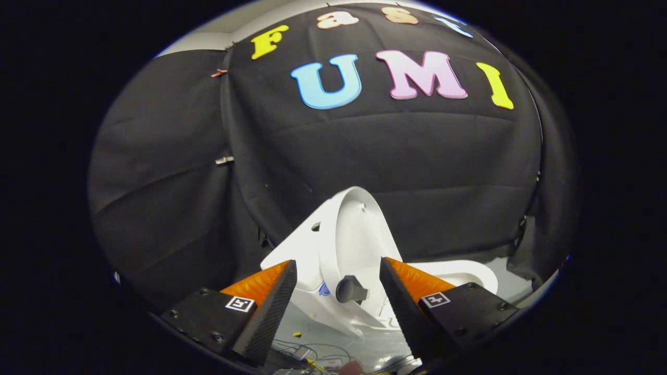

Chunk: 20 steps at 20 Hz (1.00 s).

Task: Open the toilet lid.

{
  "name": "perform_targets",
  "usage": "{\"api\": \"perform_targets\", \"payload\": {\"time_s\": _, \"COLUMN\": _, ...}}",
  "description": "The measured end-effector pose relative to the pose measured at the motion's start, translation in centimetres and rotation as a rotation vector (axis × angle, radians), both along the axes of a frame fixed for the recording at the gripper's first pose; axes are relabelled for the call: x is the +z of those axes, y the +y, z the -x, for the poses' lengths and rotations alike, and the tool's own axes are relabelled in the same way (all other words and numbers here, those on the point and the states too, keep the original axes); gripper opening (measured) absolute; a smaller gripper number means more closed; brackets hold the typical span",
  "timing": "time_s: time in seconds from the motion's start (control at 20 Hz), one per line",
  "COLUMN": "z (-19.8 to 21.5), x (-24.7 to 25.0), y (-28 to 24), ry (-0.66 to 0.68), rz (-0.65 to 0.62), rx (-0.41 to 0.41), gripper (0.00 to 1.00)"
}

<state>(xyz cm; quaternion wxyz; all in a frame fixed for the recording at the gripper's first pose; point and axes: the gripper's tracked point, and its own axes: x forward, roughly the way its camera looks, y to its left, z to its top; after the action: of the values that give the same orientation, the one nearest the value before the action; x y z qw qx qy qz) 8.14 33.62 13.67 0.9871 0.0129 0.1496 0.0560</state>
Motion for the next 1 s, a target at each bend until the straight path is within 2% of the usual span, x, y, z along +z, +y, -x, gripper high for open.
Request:
{"api": "perform_targets", "payload": {"time_s": 0.25, "z": 1.3, "x": 2.0, "y": -4.8, "ry": -0.061, "rz": -0.015, "rx": 0.056, "gripper": 0.99}}
{"api": "perform_targets", "payload": {"time_s": 0.45, "z": 1.0, "x": 2.5, "y": -11.5, "ry": -0.124, "rz": -0.015, "rx": 0.021, "gripper": 0.99}}
{"api": "perform_targets", "payload": {"time_s": 0.8, "z": 0.0, "x": -0.3, "y": -23.4, "ry": -0.169, "rz": 0.049, "rx": -0.075, "gripper": 0.99}}
{"api": "perform_targets", "payload": {"time_s": 1.0, "z": -0.2, "x": -2.6, "y": -28.3, "ry": -0.163, "rz": 0.025, "rx": -0.127, "gripper": 0.99}}
